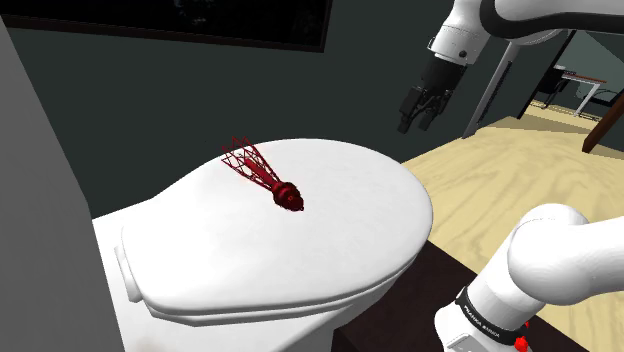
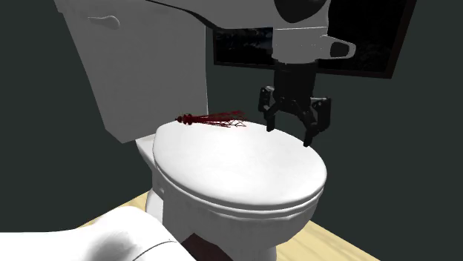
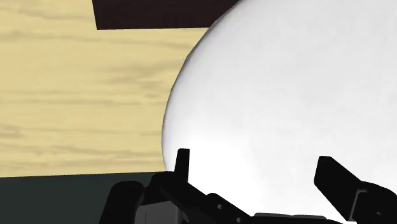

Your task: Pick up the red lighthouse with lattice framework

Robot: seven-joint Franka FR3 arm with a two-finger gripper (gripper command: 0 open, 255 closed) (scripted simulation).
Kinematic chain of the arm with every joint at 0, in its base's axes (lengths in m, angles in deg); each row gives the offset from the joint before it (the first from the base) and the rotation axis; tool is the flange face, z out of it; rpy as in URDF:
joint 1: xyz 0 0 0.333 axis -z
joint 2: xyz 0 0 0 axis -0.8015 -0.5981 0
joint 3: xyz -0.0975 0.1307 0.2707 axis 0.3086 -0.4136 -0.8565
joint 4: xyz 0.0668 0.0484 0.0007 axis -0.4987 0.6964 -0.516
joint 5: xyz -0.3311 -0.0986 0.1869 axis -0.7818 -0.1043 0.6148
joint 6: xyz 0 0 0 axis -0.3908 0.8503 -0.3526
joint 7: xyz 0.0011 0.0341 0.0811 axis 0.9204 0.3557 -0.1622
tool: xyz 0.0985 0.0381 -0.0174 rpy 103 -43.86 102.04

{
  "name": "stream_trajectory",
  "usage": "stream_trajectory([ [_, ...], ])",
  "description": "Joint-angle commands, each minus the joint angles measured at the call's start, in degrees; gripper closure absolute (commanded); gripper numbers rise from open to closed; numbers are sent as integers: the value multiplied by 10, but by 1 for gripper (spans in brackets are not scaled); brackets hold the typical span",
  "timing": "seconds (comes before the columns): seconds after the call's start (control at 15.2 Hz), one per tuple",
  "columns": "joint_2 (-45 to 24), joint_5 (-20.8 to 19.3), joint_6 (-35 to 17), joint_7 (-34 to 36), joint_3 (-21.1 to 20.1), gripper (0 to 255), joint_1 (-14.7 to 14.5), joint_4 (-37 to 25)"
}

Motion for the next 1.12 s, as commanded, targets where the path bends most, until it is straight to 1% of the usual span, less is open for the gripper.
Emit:
stream_trajectory([
  [0.0,0,0,0,0,0,0,0,0],
  [0.53,-93,62,-17,99,-85,0,-37,-50],
  [1.06,-216,100,-31,194,-162,0,-64,-140],
])
